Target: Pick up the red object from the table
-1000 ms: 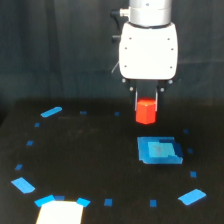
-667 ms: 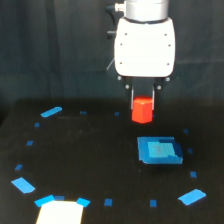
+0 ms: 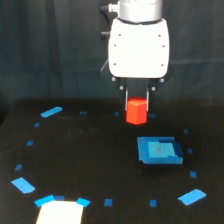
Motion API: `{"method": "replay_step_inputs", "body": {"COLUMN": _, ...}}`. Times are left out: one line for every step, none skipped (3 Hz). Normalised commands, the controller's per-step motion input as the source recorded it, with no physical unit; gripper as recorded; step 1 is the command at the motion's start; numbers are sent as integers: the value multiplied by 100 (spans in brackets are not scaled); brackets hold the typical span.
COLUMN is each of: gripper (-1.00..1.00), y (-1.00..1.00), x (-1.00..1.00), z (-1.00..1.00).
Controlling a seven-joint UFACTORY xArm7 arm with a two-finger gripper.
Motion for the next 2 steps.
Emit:
{"method": "replay_step_inputs", "body": {"gripper": -100, "y": 14, "x": 24, "z": -48}}
{"method": "replay_step_inputs", "body": {"gripper": -100, "y": 38, "x": -51, "z": -23}}
